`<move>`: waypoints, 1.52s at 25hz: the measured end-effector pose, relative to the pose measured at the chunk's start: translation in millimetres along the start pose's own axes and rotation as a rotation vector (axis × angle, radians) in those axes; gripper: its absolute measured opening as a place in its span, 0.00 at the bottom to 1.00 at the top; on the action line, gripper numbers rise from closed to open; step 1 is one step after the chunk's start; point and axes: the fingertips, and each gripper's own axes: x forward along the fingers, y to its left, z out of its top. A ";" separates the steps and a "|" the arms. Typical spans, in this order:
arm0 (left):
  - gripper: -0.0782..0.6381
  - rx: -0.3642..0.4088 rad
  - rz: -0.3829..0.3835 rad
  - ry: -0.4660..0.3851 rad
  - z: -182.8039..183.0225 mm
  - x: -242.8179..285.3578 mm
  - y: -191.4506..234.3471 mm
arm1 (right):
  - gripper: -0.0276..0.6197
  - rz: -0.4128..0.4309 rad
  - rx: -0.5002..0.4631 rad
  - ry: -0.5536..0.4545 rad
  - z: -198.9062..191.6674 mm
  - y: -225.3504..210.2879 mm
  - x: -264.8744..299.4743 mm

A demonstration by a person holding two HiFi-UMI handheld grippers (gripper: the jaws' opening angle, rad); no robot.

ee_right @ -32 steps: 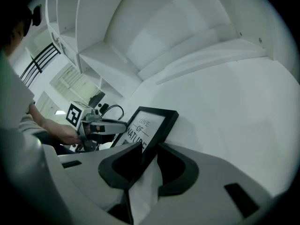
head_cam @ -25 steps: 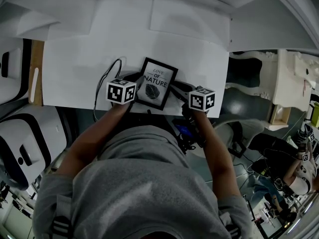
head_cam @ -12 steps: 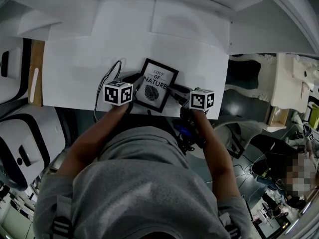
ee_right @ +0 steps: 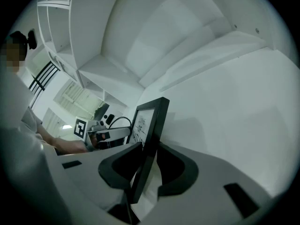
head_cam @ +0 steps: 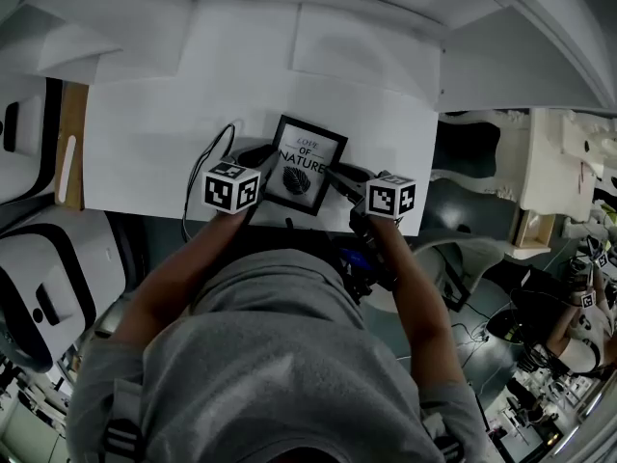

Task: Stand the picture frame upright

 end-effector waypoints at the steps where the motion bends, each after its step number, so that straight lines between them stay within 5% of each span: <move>1: 0.21 0.023 0.000 -0.007 4.9 -1.0 -2.5 | 0.22 -0.003 -0.005 -0.007 2.6 -0.4 -1.4; 38: 0.21 0.214 -0.051 -0.240 135.8 -32.9 -58.2 | 0.18 0.009 -0.130 -0.289 106.8 29.4 -53.8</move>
